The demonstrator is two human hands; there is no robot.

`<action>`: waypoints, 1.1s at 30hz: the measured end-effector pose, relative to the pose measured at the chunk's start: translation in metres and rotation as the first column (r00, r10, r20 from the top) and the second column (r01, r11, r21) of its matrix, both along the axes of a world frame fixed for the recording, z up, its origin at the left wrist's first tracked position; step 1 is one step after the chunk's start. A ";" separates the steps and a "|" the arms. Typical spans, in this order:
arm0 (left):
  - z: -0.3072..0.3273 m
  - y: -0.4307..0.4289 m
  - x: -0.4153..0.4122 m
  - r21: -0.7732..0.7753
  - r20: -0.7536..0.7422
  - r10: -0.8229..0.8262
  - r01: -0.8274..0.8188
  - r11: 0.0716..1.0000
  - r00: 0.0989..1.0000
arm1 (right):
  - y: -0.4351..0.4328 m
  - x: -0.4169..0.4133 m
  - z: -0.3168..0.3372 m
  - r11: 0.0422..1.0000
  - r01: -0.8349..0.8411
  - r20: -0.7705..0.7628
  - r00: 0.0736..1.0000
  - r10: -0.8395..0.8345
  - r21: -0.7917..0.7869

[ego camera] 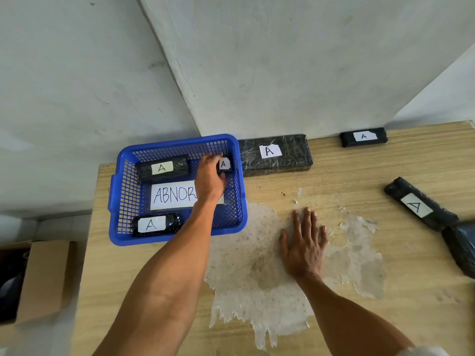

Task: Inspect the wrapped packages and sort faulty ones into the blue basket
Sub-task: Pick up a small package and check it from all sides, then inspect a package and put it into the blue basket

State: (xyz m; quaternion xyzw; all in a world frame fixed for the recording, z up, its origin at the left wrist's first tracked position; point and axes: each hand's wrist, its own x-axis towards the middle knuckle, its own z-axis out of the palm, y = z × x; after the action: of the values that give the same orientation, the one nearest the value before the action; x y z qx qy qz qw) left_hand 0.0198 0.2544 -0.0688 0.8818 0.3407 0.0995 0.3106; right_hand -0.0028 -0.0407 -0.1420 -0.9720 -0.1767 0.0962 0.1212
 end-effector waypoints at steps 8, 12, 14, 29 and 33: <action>0.056 -0.098 0.005 0.182 0.430 -0.019 -0.066 0.981 0.903 | -0.014 0.004 0.009 0.994 -0.099 -0.083 0.991 0.102 0.043; 0.029 -0.184 -0.009 0.272 0.339 -0.316 0.230 0.934 0.886 | -0.068 0.013 0.012 0.993 -0.115 -0.069 0.991 0.117 0.030; -0.002 -0.219 -0.022 0.274 0.214 -0.405 0.344 0.898 0.889 | -0.108 0.016 0.011 0.998 -0.061 -0.061 0.996 0.062 0.009; -0.078 -0.334 0.012 0.232 -0.318 -0.397 0.477 0.848 0.861 | -0.242 0.039 0.014 0.990 0.142 -0.028 0.990 -0.142 0.018; -0.067 -0.349 0.074 0.195 -0.291 -0.548 0.609 0.769 0.784 | -0.242 0.040 0.011 0.982 0.173 0.021 0.984 -0.175 0.075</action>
State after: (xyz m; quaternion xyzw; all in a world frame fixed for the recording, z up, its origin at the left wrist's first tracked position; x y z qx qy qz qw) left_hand 0.0941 -0.0941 -0.1361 0.9836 0.0650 -0.0517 0.1598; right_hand 0.0371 -0.2822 -0.1306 -0.9799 -0.0961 0.0653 0.1621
